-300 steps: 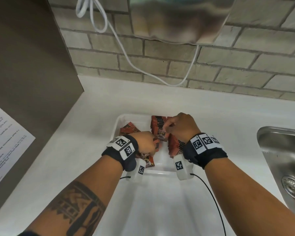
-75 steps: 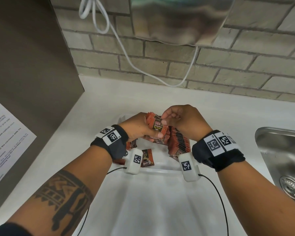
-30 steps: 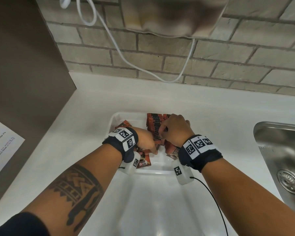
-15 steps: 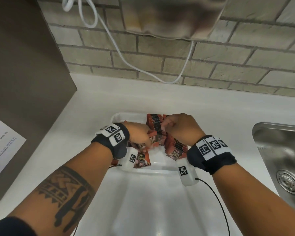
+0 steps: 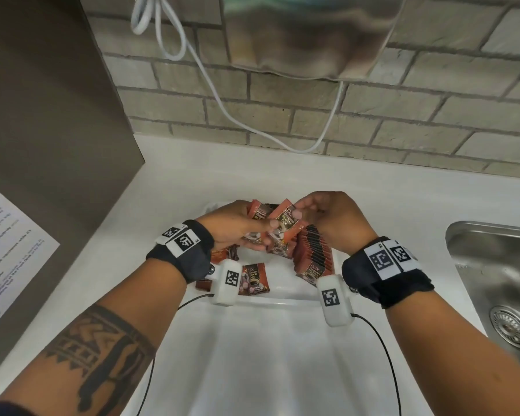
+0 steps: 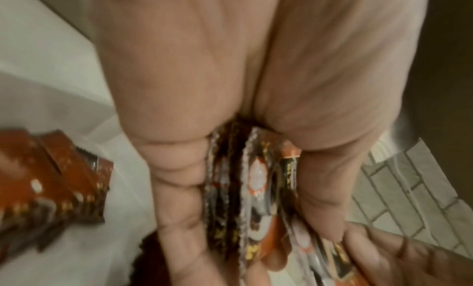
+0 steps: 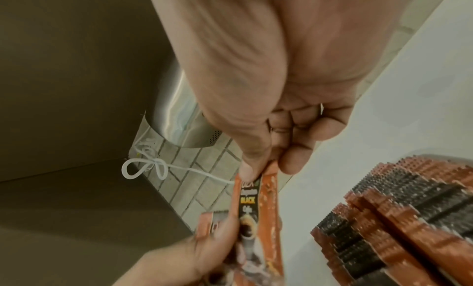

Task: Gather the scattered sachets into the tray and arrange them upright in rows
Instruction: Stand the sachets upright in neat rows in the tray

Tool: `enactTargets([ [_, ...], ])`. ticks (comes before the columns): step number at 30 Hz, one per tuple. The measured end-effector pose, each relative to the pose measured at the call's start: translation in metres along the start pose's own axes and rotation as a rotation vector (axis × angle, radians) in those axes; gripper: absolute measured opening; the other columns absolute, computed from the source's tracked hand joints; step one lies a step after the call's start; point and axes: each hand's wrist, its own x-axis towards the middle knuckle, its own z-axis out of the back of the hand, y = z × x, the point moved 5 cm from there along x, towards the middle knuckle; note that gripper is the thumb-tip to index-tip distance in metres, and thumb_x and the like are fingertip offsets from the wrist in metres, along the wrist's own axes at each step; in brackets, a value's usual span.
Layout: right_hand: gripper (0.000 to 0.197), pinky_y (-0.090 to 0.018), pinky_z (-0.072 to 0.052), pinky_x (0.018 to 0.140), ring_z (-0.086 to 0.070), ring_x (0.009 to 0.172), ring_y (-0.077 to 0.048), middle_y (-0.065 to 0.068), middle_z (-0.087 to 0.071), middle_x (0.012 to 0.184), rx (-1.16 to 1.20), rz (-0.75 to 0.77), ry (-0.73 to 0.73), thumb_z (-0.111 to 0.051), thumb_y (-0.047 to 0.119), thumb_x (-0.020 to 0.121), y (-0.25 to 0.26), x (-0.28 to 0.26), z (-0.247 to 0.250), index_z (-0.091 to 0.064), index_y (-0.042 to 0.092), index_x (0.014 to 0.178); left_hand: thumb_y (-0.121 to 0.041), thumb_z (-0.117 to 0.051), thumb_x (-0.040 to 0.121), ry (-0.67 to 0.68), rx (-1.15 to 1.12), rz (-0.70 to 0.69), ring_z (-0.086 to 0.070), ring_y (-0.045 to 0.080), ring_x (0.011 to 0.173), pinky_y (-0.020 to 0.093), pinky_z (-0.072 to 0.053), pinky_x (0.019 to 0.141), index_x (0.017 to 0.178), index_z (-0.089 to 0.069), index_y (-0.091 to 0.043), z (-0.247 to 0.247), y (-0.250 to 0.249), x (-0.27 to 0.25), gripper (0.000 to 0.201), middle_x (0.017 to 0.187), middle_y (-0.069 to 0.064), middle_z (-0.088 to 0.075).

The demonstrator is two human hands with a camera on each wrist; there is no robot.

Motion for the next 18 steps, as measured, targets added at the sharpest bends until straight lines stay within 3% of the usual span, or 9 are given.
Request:
enactTargets([
  [2,0.005,-0.018,-0.048,0.072,-0.066,0.08,-0.007,0.007,-0.072,0.084,-0.101,-0.002,0.001,-0.074,0.022,0.089,0.0,0.001,0.003,-0.073,0.027,0.087,-0.03,-0.067,0.095,-0.063,0.044,0.052,-0.067,0.021,0.09,0.036,-0.06,0.087,0.121,-0.067,-0.004,0.015,0.007,-0.003,0.037,0.092,0.007,-0.07],
  [6,0.009,-0.007,-0.039,0.062,-0.058,0.074,0.005,0.021,-0.065,0.077,-0.306,-0.028,0.076,-0.068,0.019,0.091,-0.003,0.005,-0.006,-0.075,0.025,0.088,-0.038,-0.071,0.092,-0.101,0.21,0.207,-0.063,0.02,0.077,0.04,-0.058,0.083,0.117,-0.068,-0.002,0.037,0.026,-0.005,0.043,0.088,0.01,-0.065],
  [8,0.011,-0.012,-0.044,0.066,-0.061,0.076,0.001,0.019,-0.067,0.078,-0.394,-0.049,0.119,-0.069,0.02,0.088,-0.005,0.006,-0.016,-0.077,0.026,0.085,-0.039,-0.073,0.091,-0.061,0.322,0.252,-0.063,0.018,0.071,0.036,-0.058,0.075,0.109,-0.069,-0.004,0.033,0.029,-0.004,0.04,0.085,0.008,-0.065],
  [10,0.014,-0.027,-0.054,0.077,-0.065,0.081,-0.008,0.015,-0.07,0.081,-0.476,-0.047,0.119,-0.069,0.021,0.084,-0.009,0.01,-0.026,-0.078,0.03,0.078,-0.041,-0.075,0.089,0.009,0.425,0.274,-0.066,0.016,0.07,0.031,-0.058,0.069,0.103,-0.07,-0.008,0.02,0.03,-0.002,0.036,0.082,0.004,-0.069],
  [13,0.012,-0.041,-0.051,0.09,-0.057,0.099,-0.019,0.005,-0.065,0.099,-0.639,-0.061,0.1,-0.065,0.025,0.084,-0.007,0.012,-0.039,-0.076,0.028,0.082,-0.041,-0.073,0.09,0.104,0.561,0.304,-0.066,0.019,0.076,0.033,-0.059,0.075,0.109,-0.069,-0.008,0.0,0.031,0.006,0.038,0.089,0.006,-0.07],
  [15,0.016,-0.04,-0.045,0.095,-0.047,0.11,-0.023,0.0,-0.055,0.113,-0.761,-0.074,0.111,-0.063,0.028,0.086,-0.01,0.015,-0.046,-0.074,0.022,0.097,-0.037,-0.07,0.093,0.149,0.627,0.323,-0.063,0.019,0.076,0.035,-0.059,0.078,0.111,-0.069,-0.011,-0.011,0.032,0.013,0.032,0.089,0.008,-0.068],
  [18,0.022,-0.037,-0.04,0.092,-0.042,0.11,-0.025,-0.004,-0.048,0.115,-0.866,-0.074,0.146,-0.057,0.029,0.088,-0.011,0.019,-0.053,-0.071,0.019,0.102,-0.031,-0.068,0.094,0.17,0.664,0.345,-0.06,0.016,0.071,0.028,-0.055,0.067,0.09,-0.067,-0.02,-0.021,0.032,0.024,0.012,0.079,0.001,-0.065],
])
